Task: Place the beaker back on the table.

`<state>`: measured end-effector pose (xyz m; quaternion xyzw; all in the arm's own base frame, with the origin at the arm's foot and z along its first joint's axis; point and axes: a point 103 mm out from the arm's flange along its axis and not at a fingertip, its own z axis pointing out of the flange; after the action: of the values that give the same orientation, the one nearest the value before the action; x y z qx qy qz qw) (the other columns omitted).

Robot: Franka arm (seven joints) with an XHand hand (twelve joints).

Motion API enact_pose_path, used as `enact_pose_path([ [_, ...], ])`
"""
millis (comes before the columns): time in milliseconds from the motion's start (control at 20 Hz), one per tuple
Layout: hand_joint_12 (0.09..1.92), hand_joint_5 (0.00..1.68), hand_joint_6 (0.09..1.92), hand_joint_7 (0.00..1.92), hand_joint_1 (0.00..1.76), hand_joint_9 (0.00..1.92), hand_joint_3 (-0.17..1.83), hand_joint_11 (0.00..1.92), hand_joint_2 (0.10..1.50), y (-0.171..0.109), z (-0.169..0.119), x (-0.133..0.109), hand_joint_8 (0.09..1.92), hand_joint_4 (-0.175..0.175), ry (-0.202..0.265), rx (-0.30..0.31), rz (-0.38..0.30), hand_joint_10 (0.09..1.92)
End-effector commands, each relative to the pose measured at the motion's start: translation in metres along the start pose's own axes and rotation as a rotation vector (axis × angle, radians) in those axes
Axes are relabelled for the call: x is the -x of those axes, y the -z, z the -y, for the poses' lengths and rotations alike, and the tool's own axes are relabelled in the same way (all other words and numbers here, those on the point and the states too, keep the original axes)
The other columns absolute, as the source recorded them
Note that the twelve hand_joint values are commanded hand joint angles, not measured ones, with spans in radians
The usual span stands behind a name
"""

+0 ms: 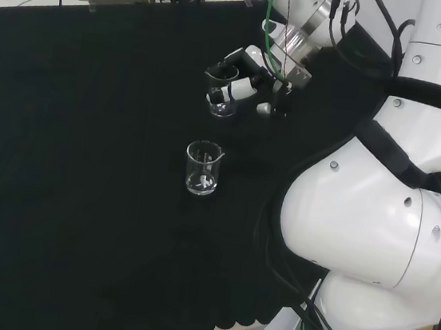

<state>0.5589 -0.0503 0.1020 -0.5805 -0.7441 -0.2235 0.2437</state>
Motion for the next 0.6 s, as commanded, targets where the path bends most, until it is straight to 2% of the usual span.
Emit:
enact_pose_path([
  [50,0.58,1.32,0.52,1.72,1.17,1.73,0.47,1.45,0.75,-0.02,-0.015,0.013,0.09,0.003,-0.001,0.041,-0.008,0.09],
  [600,0.59,1.32,0.51,1.7,1.17,1.68,0.46,1.44,0.75,-0.038,-0.022,0.018,0.09,-0.013,0.018,0.005,0.022,0.09],
])
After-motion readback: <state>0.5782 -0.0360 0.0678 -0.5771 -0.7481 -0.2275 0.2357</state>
